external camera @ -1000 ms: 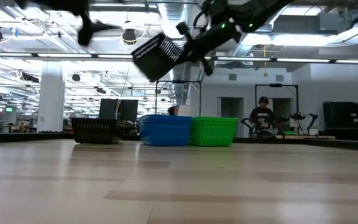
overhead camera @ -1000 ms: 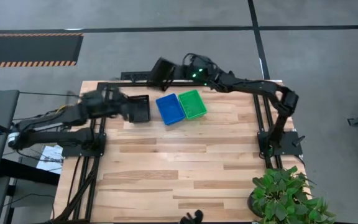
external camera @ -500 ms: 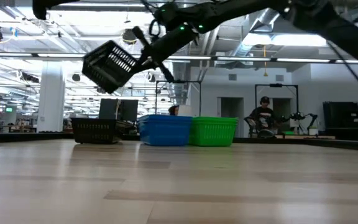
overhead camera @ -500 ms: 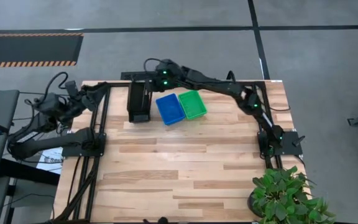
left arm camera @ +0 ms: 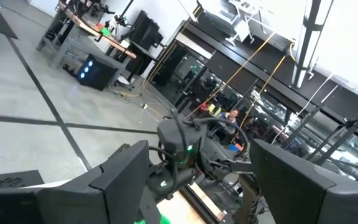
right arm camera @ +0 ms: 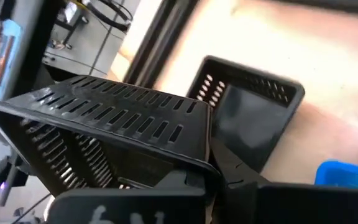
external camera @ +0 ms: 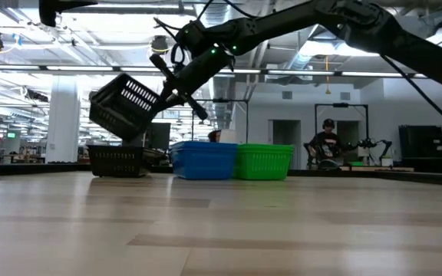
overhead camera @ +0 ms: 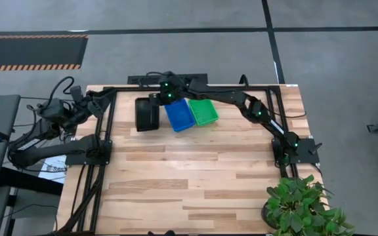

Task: Stack baskets by color
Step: Stack the bottom black bin on top of the top black bins

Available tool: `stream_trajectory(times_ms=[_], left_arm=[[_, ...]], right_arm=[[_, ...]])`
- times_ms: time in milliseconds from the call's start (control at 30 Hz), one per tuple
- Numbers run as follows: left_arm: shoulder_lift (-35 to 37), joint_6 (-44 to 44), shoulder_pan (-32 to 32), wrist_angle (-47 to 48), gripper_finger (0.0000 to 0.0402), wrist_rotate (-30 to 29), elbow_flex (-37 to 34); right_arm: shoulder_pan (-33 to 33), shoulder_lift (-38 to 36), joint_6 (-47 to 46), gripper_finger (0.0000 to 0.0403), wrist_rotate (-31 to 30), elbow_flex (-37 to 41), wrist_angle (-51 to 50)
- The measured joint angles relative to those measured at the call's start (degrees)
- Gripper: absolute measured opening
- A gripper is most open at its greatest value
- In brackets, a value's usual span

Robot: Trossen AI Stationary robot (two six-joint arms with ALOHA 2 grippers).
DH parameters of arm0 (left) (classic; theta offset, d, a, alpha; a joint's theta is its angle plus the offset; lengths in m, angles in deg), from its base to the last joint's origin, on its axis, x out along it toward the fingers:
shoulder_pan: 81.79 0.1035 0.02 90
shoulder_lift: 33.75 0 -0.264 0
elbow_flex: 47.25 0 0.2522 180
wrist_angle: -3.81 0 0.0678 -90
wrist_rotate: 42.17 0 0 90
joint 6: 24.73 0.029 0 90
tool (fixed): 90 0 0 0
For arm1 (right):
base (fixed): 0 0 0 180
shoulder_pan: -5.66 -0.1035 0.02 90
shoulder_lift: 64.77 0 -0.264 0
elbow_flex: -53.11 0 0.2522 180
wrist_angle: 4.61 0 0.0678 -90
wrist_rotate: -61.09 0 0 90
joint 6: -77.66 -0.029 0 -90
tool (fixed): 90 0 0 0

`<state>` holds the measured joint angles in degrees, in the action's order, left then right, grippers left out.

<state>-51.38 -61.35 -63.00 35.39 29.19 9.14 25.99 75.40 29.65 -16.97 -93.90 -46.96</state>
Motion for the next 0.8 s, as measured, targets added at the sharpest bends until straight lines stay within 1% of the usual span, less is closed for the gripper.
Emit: stream_trajectory(times_ms=[133,367,467,800], left_arm=[[0.0,0.0,0.0,0.6,0.0267,-0.1,0.0],[0.0,0.1,0.0,0.9,0.0267,-0.1,0.0],[0.0,0.1,0.0,0.9,0.0267,-0.2,0.0],[0.0,0.0,0.0,0.9,0.0267,-0.2,0.0]], right_arm=[[0.0,-0.2,2.2,0.0008,-2.4,-0.1,-1.0],[0.4,-0.2,3.5,0.0012,-2.8,-0.1,-3.2],[0.4,-0.2,3.7,0.0013,-3.0,-0.1,-2.4],[0.2,-0.2,5.0,0.0045,-3.0,-0.1,-2.5]])
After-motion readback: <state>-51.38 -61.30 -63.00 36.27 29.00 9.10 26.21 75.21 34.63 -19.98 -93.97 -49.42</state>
